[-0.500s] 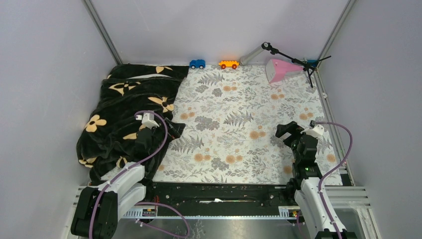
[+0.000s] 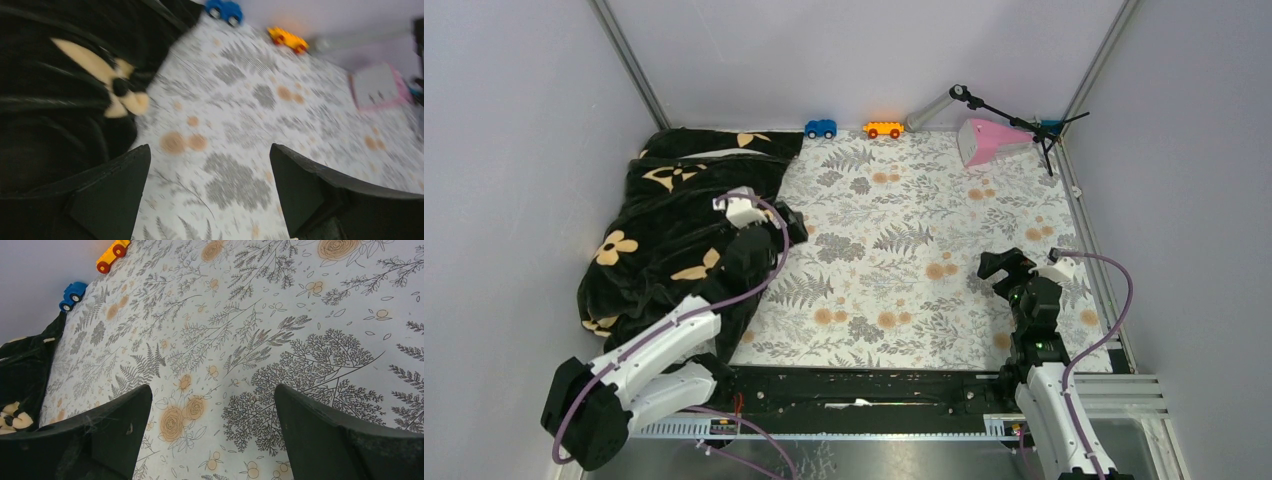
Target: Remove the pillowcase from the pillow
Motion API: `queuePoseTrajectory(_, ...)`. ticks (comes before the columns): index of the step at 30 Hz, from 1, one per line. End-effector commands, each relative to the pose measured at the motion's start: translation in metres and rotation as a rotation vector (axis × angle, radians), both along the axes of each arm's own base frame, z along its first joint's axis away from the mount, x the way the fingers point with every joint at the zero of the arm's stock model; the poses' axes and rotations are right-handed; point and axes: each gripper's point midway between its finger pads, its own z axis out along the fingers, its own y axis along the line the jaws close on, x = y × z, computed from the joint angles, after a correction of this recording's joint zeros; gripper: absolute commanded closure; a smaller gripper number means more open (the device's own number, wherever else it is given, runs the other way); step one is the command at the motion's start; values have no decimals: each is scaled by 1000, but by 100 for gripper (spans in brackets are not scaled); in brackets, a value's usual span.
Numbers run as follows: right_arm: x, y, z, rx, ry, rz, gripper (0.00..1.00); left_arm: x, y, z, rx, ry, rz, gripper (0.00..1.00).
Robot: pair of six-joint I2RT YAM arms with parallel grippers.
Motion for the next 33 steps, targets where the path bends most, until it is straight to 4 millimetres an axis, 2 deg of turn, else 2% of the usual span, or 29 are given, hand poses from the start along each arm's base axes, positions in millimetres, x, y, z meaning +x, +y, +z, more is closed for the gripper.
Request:
queuePoseTrajectory(1, 5, 0, 11, 8, -44, -9, 0, 16, 79, -12, 137, 86, 312, 1)
queuePoseTrajectory(6, 5, 1, 9, 8, -40, -3, 0, 25, 125, -38, 179, 156, 465, 1)
queuePoseTrajectory(8, 5, 1, 9, 10, -42, -2, 0, 29, 141, -55, 205, 216, 527, 1)
queuePoseTrajectory(9, 5, 1, 9, 10, -41, -3, 0, 29, 149, -69, 202, 269, 552, 1)
queuePoseTrajectory(10, 5, 1, 9, 10, -42, -2, 0, 29, 154, -91, 182, 342, 563, 1)
queuePoseTrajectory(13, 5, 1, 10, 8, -43, -4, 0, 33, 160, -151, 25, 541, 523, 1)
queuePoseTrajectory(15, 5, 0, 9, 8, -41, -7, 0, 32, 170, -173, -38, 641, 546, 3)
queuePoseTrajectory(16, 5, 0, 9, 8, -41, -8, 0, 33, 171, -175, -45, 655, 548, 10)
queuePoseTrajectory(19, 5, 0, 9, 7, -41, -8, 0, 39, 168, -163, -70, 571, 519, 43)
queuePoseTrajectory(21, 5, 0, 9, 8, -42, -9, 0, 33, 164, -154, -86, 512, 486, 97)
queuePoseTrajectory(22, 5, 0, 9, 8, -42, -7, 0, 32, 161, -148, -101, 487, 472, 100)
queuePoseTrajectory(24, 6, 1, 10, 10, -43, -6, 0, 32, 145, -136, -110, 438, 407, 100)
queuePoseTrajectory(28, 6, 1, 9, 10, -40, -2, 0, 34, 95, -100, -60, 333, 245, 100)
queuePoseTrajectory(33, 6, 2, 10, 9, -40, 1, 0, 18, 37, -20, 11, 163, 103, 100)
